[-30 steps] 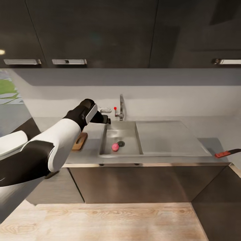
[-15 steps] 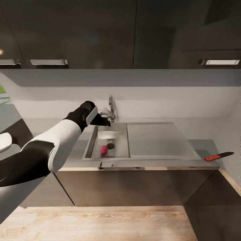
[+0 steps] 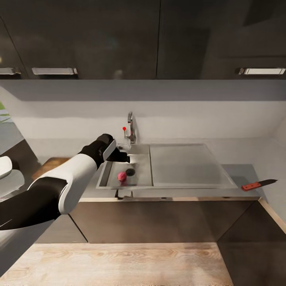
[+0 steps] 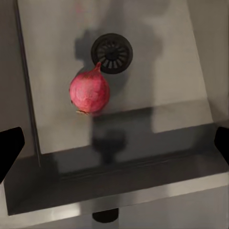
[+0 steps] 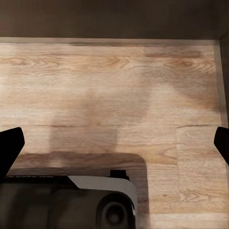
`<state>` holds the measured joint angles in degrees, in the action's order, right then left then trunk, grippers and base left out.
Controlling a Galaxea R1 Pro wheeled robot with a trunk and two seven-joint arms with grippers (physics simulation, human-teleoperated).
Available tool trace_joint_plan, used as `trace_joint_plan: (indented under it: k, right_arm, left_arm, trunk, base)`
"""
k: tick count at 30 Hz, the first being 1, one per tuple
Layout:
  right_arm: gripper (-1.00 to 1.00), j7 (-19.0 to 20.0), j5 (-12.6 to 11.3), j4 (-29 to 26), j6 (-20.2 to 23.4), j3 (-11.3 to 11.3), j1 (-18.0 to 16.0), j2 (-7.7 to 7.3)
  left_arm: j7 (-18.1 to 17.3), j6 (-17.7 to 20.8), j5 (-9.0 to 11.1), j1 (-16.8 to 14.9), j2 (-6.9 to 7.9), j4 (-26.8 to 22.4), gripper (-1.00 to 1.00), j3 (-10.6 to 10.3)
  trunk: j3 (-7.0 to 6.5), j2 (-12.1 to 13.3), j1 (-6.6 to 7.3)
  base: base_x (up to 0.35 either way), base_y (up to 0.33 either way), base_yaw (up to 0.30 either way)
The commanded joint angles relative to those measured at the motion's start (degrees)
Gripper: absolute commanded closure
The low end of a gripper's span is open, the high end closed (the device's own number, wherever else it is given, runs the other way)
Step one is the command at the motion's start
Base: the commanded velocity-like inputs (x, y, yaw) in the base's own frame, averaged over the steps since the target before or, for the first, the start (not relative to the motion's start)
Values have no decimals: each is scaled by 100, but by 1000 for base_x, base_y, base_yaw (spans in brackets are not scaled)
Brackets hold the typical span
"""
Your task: In the kitchen, take the Vidalia onion out of the sink, dice it on the chopping board with the paring knife, put the diced onion into the bowl on the countertop, then place both the paring knife and the chopping board into the sink.
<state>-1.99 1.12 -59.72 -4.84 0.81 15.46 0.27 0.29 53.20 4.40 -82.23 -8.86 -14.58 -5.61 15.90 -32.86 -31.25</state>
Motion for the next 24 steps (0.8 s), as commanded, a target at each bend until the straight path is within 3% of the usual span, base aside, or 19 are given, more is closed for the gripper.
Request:
trace_joint_plan:
  k: [1,24]
  right_arm:
    - [-100,-21,12,-5,-8,6,1,0]
    - [-100,-15,16,-5,0,7,1,0]
  left_arm:
    - [4,15,43,-2,4,-3,-100,-48]
    - [6,-20,41,276,13,0,-100,-45]
  trunk:
    - [16,-8,-2]
    - [219,-8,-2]
  base:
    - [0,0,0]
    - [20,-10,0]
